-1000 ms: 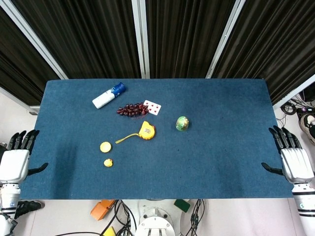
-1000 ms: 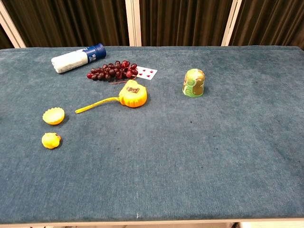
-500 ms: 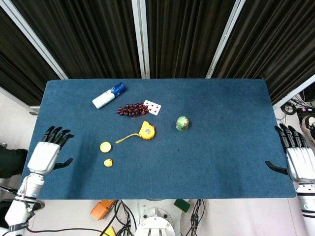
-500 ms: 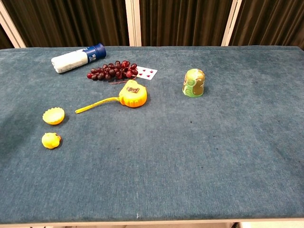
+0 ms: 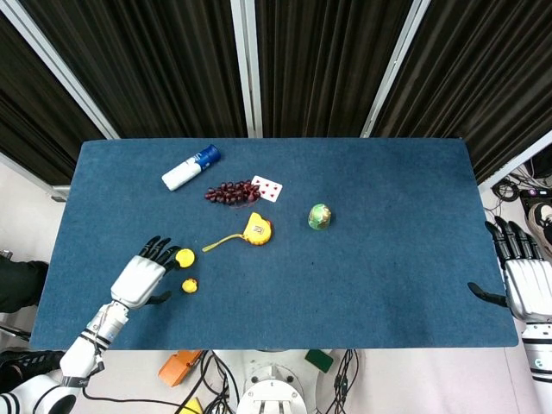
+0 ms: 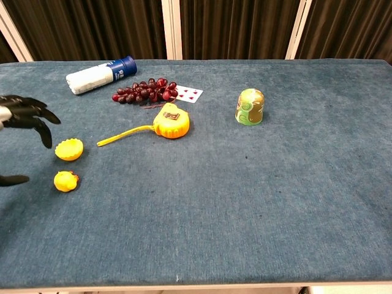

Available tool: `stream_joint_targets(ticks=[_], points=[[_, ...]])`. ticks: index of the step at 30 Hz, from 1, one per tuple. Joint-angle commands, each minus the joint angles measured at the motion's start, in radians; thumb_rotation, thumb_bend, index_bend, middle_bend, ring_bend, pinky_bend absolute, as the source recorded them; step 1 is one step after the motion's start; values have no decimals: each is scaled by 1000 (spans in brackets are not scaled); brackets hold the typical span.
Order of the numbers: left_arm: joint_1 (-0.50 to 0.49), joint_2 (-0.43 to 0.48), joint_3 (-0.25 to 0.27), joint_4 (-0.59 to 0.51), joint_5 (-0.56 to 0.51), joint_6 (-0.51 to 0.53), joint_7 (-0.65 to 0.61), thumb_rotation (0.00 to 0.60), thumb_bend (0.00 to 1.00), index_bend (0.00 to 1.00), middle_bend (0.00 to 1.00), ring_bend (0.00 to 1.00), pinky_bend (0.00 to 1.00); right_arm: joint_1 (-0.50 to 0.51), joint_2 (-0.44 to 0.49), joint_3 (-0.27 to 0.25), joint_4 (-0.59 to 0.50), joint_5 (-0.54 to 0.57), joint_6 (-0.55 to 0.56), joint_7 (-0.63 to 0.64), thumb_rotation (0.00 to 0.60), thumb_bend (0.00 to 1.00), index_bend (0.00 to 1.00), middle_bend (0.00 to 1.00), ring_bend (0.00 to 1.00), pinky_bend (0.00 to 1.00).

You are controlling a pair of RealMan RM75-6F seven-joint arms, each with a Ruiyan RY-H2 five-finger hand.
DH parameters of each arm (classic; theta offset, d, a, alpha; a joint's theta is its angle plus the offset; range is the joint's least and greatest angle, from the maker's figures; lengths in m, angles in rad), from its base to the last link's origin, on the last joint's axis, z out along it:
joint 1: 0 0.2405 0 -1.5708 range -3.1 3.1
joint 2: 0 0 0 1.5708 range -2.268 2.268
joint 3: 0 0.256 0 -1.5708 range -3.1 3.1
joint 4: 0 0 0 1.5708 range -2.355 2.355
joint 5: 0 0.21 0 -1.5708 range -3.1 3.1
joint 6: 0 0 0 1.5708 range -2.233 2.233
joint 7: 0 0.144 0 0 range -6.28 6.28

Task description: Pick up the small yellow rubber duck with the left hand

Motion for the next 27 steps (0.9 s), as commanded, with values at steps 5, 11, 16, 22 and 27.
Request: stream_joint_targets(ticks=[5, 11, 16, 22, 27], points=[[-17, -48, 6, 30, -2, -6, 4, 600, 244, 404, 87, 0, 31, 0, -7, -1, 5, 1, -1, 2, 600, 179, 0, 69, 0, 169], [-35, -83, 5, 54, -9, -21, 11, 600, 247, 404, 86, 0, 31, -2, -7, -2, 10, 6, -2, 5, 600, 180, 0, 69, 0, 169], [-47, -107, 8, 75, -23, -38, 28, 600, 250, 404, 76, 0, 31, -5, -10, -3, 15, 7, 2, 9, 600, 180, 0, 69, 0, 169], [-55, -123, 12, 91, -30, -40, 18, 600, 297, 441, 75, 0, 31, -8, -10, -6, 15, 8, 2, 11, 600, 179, 0, 69, 0, 169], [-59, -131, 18, 104, -25, -35, -3, 600, 379, 495, 76, 0, 31, -10, -10, -6, 13, 9, 5, 10, 600, 179, 0, 69, 0, 169]])
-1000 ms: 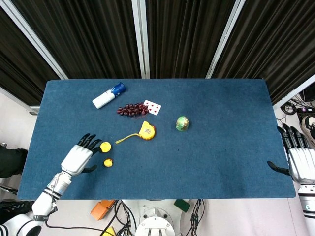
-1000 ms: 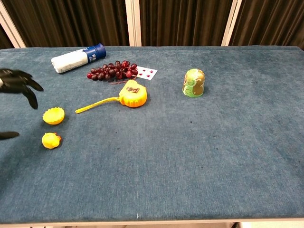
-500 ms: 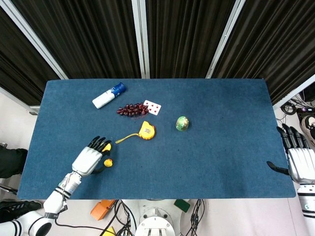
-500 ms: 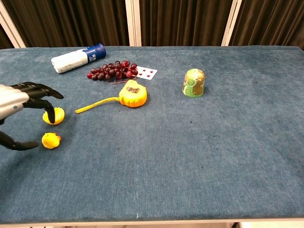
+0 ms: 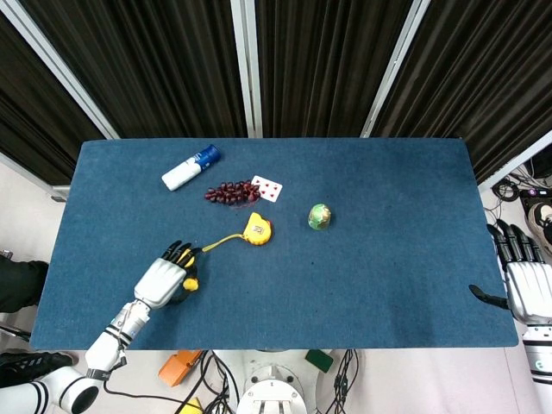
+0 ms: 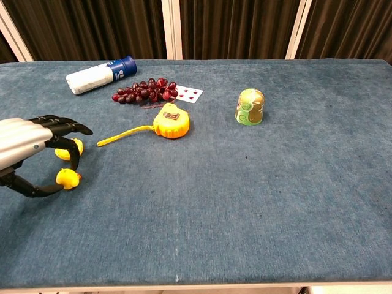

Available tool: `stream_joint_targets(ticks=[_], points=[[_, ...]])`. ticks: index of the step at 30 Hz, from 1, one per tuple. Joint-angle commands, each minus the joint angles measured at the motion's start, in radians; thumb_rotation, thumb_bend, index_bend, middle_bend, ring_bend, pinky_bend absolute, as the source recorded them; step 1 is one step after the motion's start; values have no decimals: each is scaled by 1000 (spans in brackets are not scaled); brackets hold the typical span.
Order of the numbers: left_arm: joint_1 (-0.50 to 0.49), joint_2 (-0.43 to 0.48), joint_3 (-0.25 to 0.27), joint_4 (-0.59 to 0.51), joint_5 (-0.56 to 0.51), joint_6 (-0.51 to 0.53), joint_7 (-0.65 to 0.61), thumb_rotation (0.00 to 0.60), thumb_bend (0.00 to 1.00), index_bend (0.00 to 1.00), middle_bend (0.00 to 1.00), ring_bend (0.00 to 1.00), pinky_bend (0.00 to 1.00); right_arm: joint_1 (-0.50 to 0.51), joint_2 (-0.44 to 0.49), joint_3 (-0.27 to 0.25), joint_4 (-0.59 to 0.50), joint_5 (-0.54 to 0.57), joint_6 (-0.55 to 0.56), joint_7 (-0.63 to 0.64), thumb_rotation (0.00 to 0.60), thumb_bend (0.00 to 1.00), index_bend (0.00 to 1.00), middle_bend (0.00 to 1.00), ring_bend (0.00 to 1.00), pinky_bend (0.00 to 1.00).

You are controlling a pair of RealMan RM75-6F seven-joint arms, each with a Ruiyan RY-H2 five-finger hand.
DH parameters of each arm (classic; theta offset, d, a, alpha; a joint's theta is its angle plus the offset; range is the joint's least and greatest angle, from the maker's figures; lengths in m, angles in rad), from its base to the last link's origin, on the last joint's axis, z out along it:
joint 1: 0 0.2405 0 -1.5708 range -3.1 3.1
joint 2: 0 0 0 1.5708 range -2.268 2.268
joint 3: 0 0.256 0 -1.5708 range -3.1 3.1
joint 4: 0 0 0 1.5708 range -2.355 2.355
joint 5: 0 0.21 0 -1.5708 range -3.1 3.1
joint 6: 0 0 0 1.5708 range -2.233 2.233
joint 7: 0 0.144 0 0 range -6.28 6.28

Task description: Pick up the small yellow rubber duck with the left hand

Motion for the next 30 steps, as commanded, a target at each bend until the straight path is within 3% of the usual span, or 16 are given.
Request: stream_joint_targets(ticks=[1, 11, 18, 30], points=[[-2, -5, 1, 8, 4, 9, -8, 600, 397, 508, 75, 0, 31, -1, -1, 0, 0, 0, 1, 0, 600, 179, 0, 69, 0, 169], [-1, 43, -45, -33, -22, 68, -52, 600, 403, 512, 75, 0, 31, 0, 1, 2, -2, -1, 3, 0, 600, 179, 0, 69, 0, 169], [-26, 49, -92, -14, -106, 25, -37, 600, 389, 513, 75, 0, 31, -1, -1, 3, 3, 3, 1, 5, 600, 179, 0, 69, 0, 169], [-48, 23, -94, 9, -135, 6, -20, 600, 384, 512, 75, 0, 31, -2, -6, 2, 13, 7, -3, 11, 600, 179, 0, 69, 0, 169]])
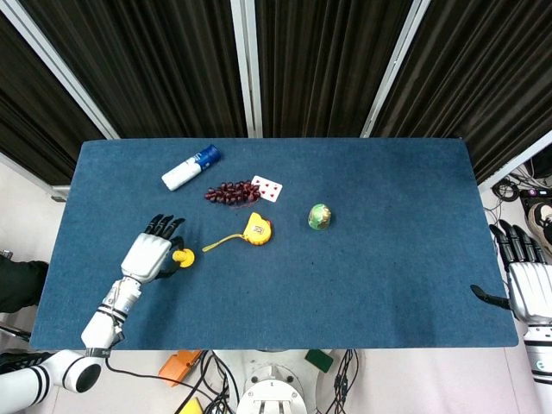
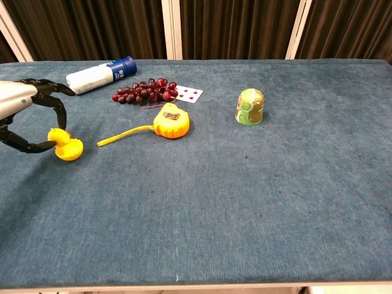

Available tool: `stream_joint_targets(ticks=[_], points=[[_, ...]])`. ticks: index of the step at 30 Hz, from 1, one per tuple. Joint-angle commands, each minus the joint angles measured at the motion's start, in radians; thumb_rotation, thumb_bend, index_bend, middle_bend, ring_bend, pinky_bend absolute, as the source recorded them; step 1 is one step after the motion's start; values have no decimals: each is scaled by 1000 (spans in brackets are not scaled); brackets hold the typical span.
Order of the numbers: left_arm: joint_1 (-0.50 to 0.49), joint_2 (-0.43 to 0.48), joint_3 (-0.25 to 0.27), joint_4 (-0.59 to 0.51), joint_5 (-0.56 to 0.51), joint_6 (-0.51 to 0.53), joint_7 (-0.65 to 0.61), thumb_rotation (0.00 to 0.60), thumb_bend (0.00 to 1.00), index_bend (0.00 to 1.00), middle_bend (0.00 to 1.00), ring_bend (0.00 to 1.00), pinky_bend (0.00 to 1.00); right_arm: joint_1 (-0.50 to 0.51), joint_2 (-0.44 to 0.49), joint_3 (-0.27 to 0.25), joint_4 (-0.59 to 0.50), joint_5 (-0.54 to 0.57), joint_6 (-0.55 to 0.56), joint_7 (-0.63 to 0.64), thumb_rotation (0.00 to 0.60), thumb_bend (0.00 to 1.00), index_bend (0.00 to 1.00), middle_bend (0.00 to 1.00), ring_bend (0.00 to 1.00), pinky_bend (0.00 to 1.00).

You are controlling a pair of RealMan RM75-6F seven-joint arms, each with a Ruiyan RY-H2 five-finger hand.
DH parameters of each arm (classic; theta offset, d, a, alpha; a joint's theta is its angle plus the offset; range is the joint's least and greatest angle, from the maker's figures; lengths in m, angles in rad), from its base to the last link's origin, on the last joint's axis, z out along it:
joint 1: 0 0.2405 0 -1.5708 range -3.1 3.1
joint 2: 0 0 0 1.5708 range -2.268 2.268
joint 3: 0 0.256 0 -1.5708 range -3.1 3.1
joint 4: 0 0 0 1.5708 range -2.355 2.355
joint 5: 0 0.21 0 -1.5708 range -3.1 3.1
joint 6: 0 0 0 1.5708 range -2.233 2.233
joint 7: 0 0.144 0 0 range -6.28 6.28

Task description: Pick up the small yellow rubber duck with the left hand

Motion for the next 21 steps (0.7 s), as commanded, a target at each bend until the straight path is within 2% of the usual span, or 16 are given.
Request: stream_joint_targets(ticks=[1, 12, 21], points=[[-4, -3, 1, -1, 1, 0, 4, 600, 384, 512, 75, 0, 31, 0, -1, 0, 1, 0, -1, 0, 600, 179, 0, 69, 0, 169], [-24, -18, 5, 9, -20, -24, 32, 600, 371, 480, 75, 0, 31, -2, -6, 0, 8, 6, -2, 4, 600, 179, 0, 69, 0, 169], [-28, -14, 13, -3, -33, -30, 42, 600, 361, 330, 49, 0, 31, -3, -5, 2, 9, 8, -1, 7, 600, 179, 0, 69, 0, 169]])
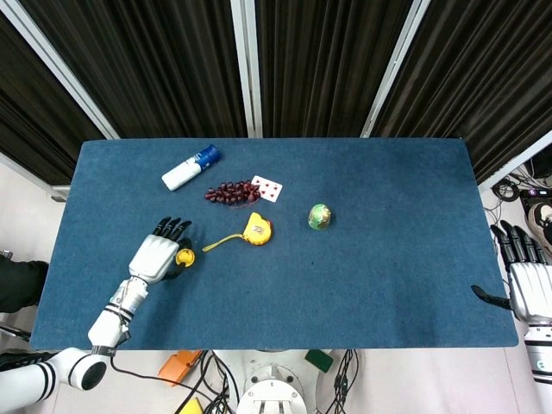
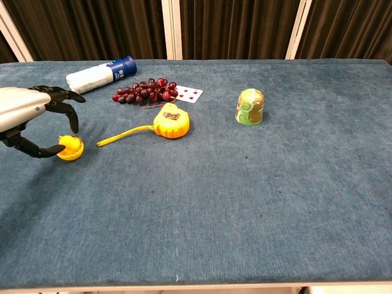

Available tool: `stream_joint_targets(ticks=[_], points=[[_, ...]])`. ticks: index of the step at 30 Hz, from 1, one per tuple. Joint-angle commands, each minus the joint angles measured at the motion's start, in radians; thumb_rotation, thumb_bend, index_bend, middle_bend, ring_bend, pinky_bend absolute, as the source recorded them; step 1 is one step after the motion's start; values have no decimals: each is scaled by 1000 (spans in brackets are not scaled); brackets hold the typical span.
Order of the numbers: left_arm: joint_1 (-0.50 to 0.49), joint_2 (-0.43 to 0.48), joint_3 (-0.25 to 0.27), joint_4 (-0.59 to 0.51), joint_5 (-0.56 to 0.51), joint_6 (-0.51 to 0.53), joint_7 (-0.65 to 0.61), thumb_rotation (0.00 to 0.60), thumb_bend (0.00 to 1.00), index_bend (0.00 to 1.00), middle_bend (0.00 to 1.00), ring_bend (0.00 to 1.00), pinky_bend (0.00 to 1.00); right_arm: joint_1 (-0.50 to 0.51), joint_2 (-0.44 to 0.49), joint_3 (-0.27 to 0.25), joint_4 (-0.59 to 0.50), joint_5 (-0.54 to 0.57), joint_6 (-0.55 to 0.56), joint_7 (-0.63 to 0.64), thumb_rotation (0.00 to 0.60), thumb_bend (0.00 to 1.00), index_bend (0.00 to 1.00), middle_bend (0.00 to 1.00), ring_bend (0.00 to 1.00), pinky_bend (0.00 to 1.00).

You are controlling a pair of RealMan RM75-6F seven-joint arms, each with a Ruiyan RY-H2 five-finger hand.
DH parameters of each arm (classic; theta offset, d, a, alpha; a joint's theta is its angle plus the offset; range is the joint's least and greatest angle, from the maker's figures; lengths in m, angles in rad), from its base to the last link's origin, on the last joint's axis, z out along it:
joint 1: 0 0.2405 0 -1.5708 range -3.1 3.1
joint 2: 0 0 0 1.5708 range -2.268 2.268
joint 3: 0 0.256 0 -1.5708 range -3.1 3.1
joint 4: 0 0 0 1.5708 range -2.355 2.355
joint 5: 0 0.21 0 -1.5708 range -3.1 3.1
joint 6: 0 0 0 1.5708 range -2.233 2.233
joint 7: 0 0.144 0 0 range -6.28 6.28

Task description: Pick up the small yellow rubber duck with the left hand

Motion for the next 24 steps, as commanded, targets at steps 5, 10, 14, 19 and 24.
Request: stream_joint_targets(ticks=[5, 10, 14, 19, 24], points=[[4, 24, 4, -25, -10, 1, -3, 600, 361, 229, 30, 0, 31, -2, -1, 1, 1, 1, 4, 2, 600, 179, 0, 69, 0, 169], [36, 74, -12, -69, -14, 74, -14, 600, 354, 187, 25, 0, 31, -5, 4, 4, 0, 6, 6, 5, 600, 179, 0, 69, 0, 169], [77, 142, -37, -108, -44, 144, -21, 600, 341, 185, 26, 0, 31, -6, 6, 4, 4, 5, 7, 11, 600, 179, 0, 69, 0, 169], [143, 219, -52, -131, -107, 207, -50, 600, 282, 185, 27, 0, 31, -8, 16, 3, 4, 16, -3, 27, 600, 179, 0, 69, 0, 169], [228, 304, -28, -167, -125, 261, -129, 600, 291, 185, 40, 0, 31, -13, 22, 1, 2, 17, -2, 38, 600, 179, 0, 69, 0, 169]])
